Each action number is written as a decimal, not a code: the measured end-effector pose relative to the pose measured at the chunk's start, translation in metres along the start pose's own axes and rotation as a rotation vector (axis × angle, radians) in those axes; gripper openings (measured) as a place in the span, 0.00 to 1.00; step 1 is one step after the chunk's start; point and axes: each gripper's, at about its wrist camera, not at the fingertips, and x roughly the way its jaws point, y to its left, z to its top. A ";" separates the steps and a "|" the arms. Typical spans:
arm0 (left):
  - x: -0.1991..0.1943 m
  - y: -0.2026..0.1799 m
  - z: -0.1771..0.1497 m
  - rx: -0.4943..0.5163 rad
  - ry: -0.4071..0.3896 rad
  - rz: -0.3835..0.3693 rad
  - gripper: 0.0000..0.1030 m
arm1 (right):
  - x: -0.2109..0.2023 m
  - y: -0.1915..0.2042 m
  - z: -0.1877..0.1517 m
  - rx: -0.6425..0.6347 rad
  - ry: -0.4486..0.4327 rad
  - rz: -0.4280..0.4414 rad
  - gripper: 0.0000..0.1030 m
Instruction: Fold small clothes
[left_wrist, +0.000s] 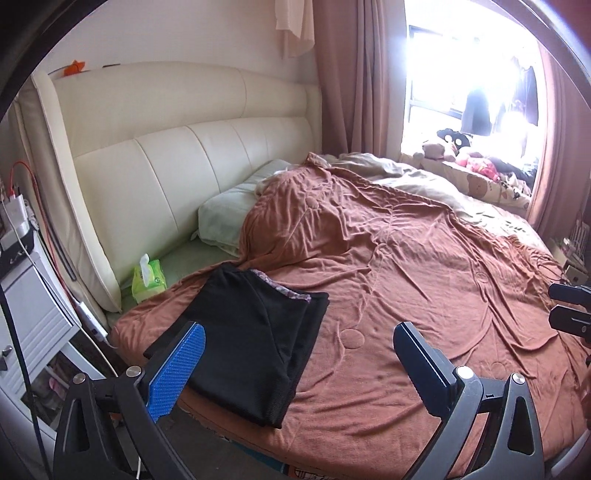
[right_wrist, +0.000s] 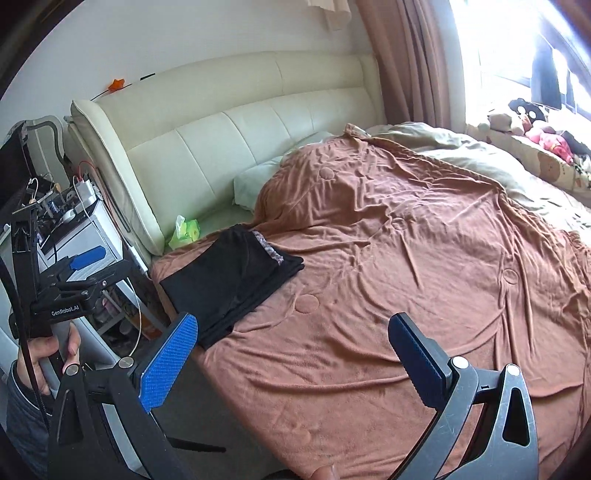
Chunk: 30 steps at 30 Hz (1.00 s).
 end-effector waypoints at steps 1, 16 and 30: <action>-0.004 -0.004 -0.002 0.009 -0.005 0.001 1.00 | -0.007 0.001 -0.004 -0.001 -0.005 -0.006 1.00; -0.064 -0.072 -0.055 0.081 -0.033 -0.106 1.00 | -0.088 0.004 -0.081 0.051 -0.056 -0.119 1.00; -0.128 -0.126 -0.104 0.131 -0.088 -0.199 1.00 | -0.163 0.015 -0.150 0.101 -0.118 -0.252 1.00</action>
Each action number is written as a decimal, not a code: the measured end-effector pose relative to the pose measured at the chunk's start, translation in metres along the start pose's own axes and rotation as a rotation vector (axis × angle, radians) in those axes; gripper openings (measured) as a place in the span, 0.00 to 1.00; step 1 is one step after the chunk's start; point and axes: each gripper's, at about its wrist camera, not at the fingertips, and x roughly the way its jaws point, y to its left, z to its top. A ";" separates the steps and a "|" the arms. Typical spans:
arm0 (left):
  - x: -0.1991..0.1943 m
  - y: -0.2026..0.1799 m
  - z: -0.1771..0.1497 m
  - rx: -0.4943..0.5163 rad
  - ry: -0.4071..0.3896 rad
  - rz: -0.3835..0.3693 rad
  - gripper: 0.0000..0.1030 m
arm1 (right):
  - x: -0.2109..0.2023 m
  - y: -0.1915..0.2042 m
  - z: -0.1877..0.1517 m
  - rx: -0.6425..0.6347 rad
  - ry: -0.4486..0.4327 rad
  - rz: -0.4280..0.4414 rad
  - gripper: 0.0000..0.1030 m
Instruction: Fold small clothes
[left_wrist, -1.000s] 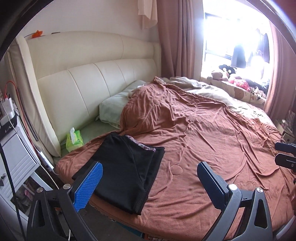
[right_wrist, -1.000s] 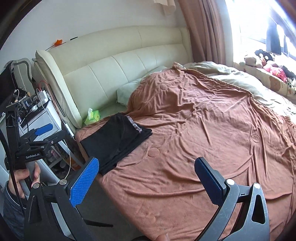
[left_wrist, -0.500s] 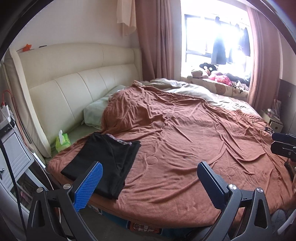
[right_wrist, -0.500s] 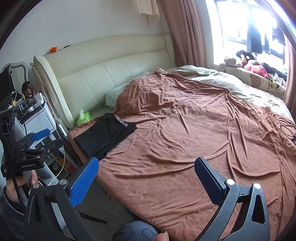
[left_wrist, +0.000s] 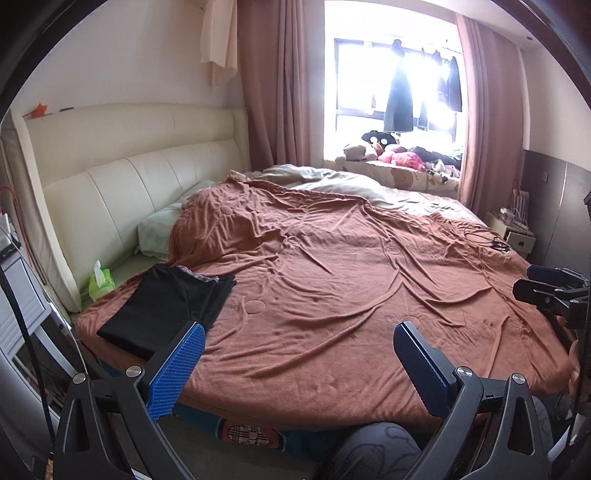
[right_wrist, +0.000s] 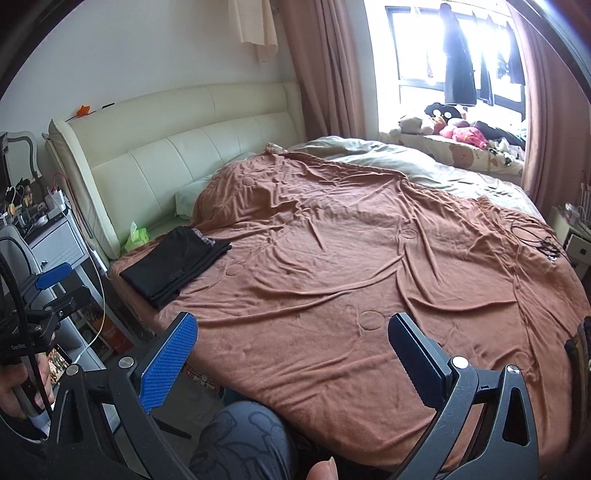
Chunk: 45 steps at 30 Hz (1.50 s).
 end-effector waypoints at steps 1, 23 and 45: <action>-0.005 -0.005 -0.003 0.005 -0.007 -0.008 1.00 | -0.005 0.000 -0.004 0.003 -0.005 -0.005 1.00; -0.083 -0.073 -0.061 0.024 -0.130 -0.107 1.00 | -0.099 0.003 -0.093 0.037 -0.115 -0.143 1.00; -0.093 -0.084 -0.108 0.037 -0.195 -0.141 1.00 | -0.110 0.002 -0.165 0.101 -0.148 -0.227 1.00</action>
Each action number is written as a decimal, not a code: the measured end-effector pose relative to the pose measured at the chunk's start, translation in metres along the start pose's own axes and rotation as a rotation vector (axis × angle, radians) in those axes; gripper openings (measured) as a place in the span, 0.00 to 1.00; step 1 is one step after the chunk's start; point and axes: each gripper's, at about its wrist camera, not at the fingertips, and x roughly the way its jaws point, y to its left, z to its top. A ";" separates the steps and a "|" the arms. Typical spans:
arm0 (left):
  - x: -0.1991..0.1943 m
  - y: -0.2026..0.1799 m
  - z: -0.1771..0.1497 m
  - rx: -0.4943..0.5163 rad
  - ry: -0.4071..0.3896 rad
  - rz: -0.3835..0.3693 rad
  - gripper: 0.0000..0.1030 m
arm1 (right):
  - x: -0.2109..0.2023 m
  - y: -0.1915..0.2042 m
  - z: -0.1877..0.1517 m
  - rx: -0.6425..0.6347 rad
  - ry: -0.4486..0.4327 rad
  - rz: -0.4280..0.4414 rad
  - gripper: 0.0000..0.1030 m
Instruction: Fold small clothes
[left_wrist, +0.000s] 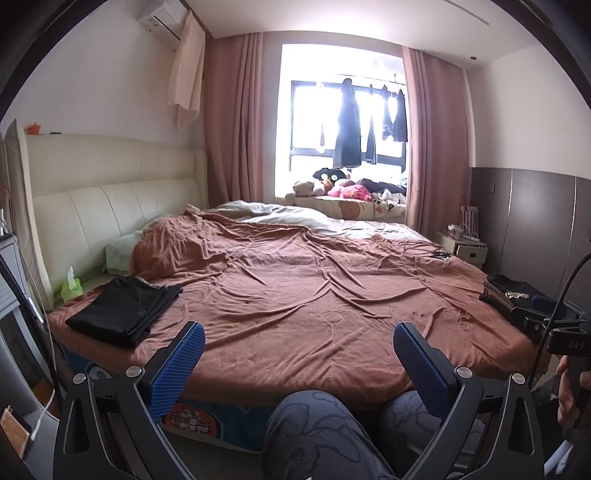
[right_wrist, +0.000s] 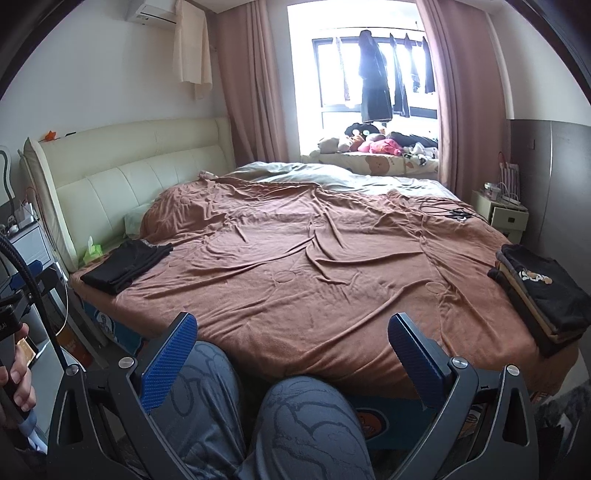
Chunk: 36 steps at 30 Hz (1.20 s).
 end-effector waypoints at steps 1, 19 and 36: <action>0.000 0.000 -0.001 0.004 -0.004 0.008 1.00 | 0.001 0.000 0.000 -0.002 0.002 -0.007 1.00; -0.003 -0.002 -0.006 0.007 0.013 0.014 1.00 | 0.009 0.002 -0.009 0.021 0.025 0.011 1.00; -0.001 0.002 -0.010 -0.019 0.040 0.016 1.00 | 0.008 -0.002 -0.007 0.031 0.044 0.011 1.00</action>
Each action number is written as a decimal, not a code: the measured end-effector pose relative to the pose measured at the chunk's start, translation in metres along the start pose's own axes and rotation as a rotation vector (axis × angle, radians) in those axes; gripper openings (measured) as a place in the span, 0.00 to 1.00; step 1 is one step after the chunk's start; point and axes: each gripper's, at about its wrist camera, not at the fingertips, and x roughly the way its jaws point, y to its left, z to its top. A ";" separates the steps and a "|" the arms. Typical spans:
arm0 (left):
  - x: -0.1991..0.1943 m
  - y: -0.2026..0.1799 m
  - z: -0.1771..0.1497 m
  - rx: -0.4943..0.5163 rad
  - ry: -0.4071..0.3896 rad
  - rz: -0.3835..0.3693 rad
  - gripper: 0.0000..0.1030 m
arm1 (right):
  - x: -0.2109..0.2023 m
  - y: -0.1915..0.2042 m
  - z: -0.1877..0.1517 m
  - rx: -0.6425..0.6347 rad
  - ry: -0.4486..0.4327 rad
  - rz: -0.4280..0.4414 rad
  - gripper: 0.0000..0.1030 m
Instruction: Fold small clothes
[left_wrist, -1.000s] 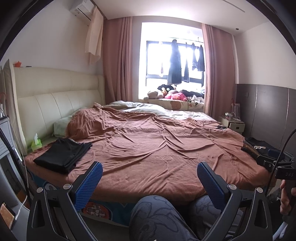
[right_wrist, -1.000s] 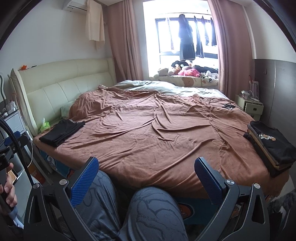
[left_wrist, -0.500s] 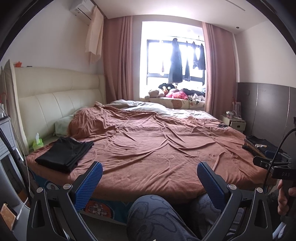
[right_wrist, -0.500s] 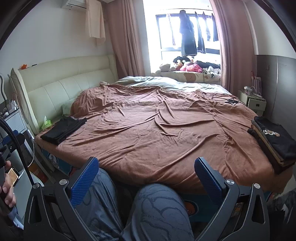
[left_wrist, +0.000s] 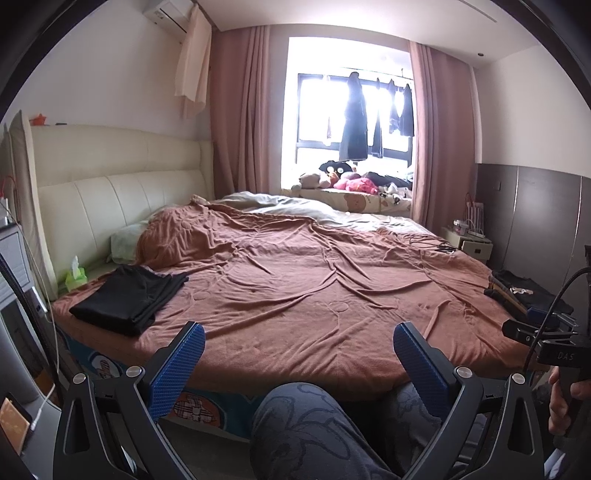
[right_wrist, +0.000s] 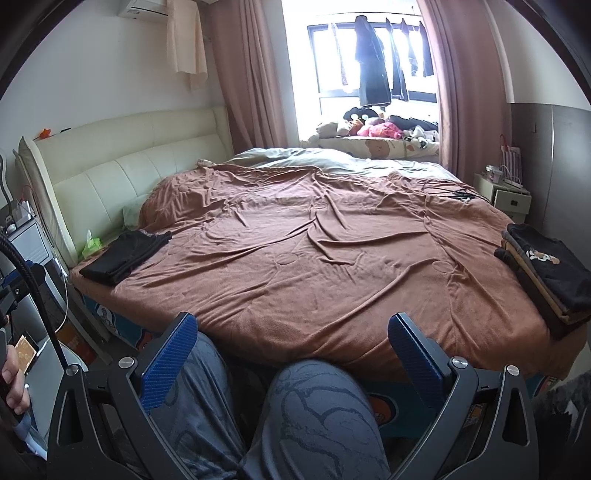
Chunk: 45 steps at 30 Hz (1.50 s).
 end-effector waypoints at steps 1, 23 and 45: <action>0.000 0.000 0.000 -0.002 0.001 -0.001 1.00 | 0.000 0.000 0.001 0.000 0.000 0.001 1.00; 0.002 -0.005 -0.004 0.006 0.008 -0.009 1.00 | -0.001 0.001 0.001 -0.020 0.000 0.008 1.00; 0.002 -0.001 -0.006 0.009 0.013 -0.013 1.00 | 0.001 0.005 0.002 -0.035 0.006 0.007 1.00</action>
